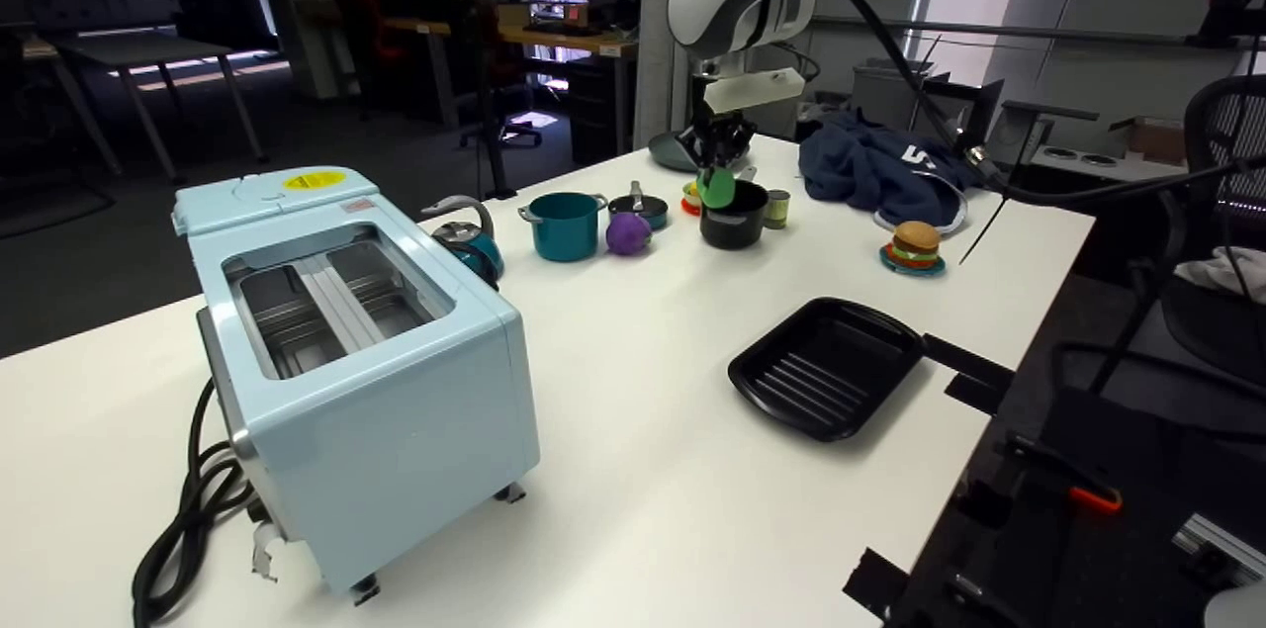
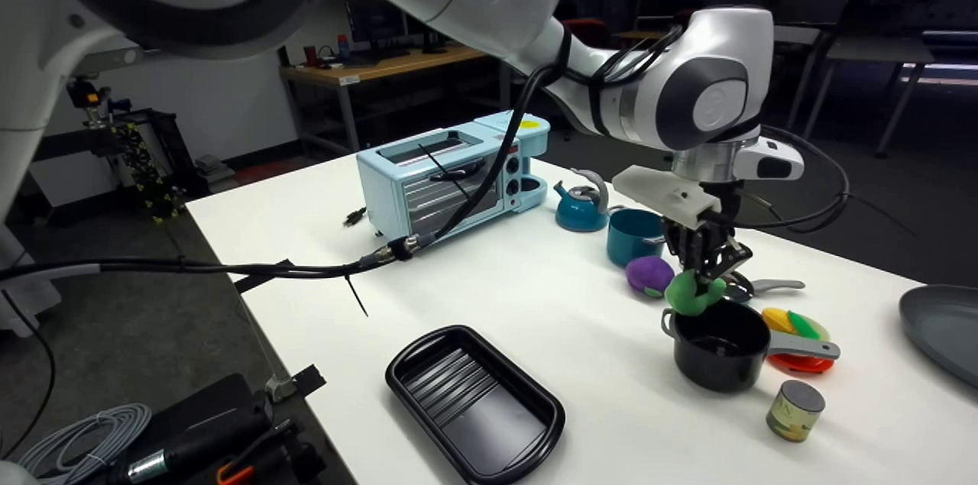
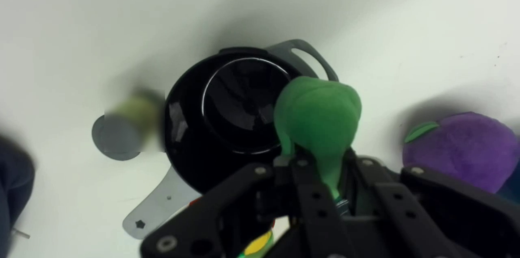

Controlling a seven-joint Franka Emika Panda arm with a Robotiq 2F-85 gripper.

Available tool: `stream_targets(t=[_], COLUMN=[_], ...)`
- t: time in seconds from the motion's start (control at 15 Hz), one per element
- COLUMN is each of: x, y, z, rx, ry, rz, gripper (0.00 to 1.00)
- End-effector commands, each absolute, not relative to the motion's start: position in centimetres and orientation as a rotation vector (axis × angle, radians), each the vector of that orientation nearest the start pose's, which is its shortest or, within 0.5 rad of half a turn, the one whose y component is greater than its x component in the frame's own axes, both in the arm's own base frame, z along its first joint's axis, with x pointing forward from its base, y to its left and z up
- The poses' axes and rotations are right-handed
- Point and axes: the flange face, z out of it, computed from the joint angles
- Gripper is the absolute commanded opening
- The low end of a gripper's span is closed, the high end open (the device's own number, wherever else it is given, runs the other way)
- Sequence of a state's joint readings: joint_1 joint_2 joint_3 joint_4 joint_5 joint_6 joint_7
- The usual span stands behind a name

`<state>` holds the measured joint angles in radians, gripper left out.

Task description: Put the green object in the pot

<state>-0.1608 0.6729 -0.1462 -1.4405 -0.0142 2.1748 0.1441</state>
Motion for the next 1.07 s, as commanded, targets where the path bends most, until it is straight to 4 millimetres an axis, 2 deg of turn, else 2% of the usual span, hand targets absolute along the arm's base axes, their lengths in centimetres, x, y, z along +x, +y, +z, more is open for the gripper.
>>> stream_targets(t=[0.0,0.33,0.4,0.8,0.87,1.0], x=[69.66,69.60,69.85,69.86,69.91,69.89], y=[-19.94,-19.59,-20.11,-20.05,-19.98,-20.11], z=[30.56,30.48,30.20,30.18,30.25,30.46], rx=[-3.155,-3.130,-3.160,-3.158,-3.158,-3.158], ry=[0.714,0.760,0.722,0.726,0.717,0.705], rz=[-0.099,-0.099,-0.092,-0.092,-0.102,-0.108], gripper=[0.04,0.04,0.17,0.17,0.04,0.04])
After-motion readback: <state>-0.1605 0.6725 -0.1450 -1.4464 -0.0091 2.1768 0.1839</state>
